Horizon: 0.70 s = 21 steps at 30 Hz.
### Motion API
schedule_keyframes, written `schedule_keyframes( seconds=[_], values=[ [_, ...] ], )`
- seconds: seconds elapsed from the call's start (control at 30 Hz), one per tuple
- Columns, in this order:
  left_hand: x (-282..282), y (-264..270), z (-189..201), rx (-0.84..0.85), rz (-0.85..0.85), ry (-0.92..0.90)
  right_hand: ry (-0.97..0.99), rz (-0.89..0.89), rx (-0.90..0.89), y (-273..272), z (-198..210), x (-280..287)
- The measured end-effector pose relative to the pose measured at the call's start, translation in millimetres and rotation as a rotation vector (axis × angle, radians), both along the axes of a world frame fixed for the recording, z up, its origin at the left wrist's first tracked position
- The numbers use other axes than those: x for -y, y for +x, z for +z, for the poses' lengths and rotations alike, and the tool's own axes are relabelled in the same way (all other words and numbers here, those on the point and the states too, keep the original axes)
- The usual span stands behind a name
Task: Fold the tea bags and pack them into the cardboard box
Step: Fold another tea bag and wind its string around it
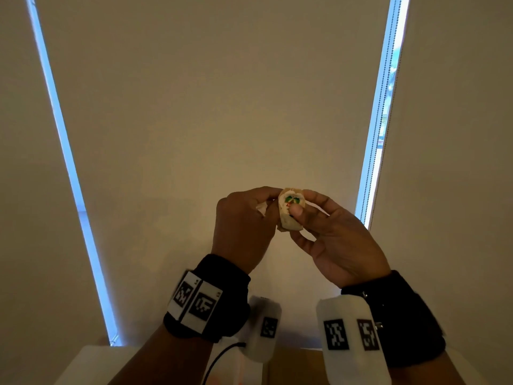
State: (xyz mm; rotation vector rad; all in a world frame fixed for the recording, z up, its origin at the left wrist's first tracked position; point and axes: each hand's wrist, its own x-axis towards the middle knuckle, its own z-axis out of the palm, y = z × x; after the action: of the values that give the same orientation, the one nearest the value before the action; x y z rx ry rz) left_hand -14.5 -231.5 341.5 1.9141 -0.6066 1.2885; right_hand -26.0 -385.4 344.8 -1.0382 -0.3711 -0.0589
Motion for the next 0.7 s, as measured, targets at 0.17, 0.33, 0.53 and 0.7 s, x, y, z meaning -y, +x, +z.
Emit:
schedule_keyframes(
  seconds=[0.17, 0.33, 0.53, 0.7],
  values=[
    [-3, -13, 9, -0.286, -0.223, -0.137, -0.08, -0.019, 0.055, 0, 2, 2],
    [-5, -23, 12, -0.374, -0.293, -0.054, -0.092, -0.069, 0.095, 4, -1, 4],
    [-6, -23, -7, -0.361, -0.147, 0.053, -0.138, -0.196, 0.105, 9, -21, -1],
    [-8, -30, -19, -0.306, -0.072, 0.249, -0.071, -0.185, 0.088, 10, -39, 0]
  ],
)
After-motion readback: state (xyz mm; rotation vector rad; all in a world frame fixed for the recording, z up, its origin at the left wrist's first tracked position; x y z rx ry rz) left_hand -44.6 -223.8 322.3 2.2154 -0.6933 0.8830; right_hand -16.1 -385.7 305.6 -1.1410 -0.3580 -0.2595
